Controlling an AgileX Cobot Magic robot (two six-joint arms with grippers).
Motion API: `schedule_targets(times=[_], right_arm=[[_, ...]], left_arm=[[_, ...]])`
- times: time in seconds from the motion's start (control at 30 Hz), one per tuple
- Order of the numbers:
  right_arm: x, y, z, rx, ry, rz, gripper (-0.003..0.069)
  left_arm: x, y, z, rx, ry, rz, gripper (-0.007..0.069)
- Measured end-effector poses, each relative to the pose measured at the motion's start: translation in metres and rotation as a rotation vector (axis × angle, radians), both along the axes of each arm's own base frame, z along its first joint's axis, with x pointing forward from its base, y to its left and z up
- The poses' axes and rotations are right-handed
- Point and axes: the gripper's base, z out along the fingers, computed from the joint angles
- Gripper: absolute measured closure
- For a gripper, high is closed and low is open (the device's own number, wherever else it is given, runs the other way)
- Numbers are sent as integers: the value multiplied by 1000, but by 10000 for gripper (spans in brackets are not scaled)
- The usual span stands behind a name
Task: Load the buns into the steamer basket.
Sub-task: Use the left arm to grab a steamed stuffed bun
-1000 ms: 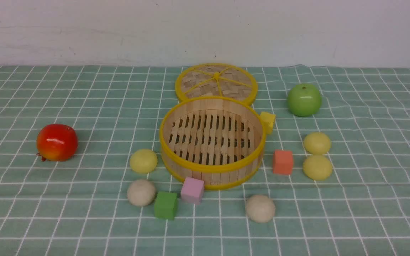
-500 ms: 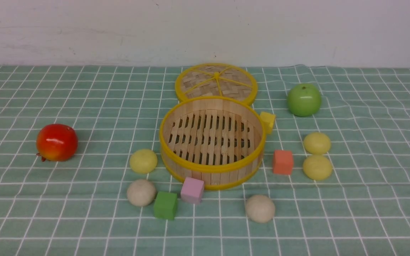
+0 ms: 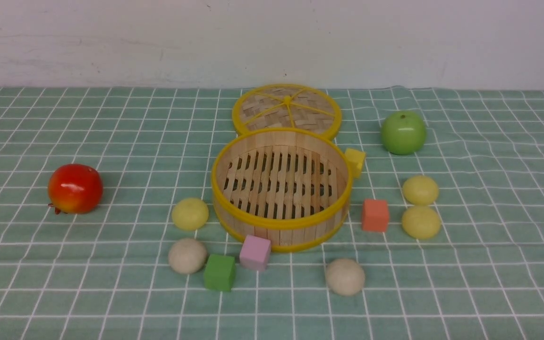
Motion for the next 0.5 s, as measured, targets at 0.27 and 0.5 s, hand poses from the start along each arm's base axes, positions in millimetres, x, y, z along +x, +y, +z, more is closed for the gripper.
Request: schedule_targets(times=[0.27,0.5], right_arm=[[0,0,0,0,0,0,419],[0,0,0,0,0,0,419]], left_arm=[[1,-3,6,-147,-55,11,424],[4,-2,29,-746,-224,91,421]])
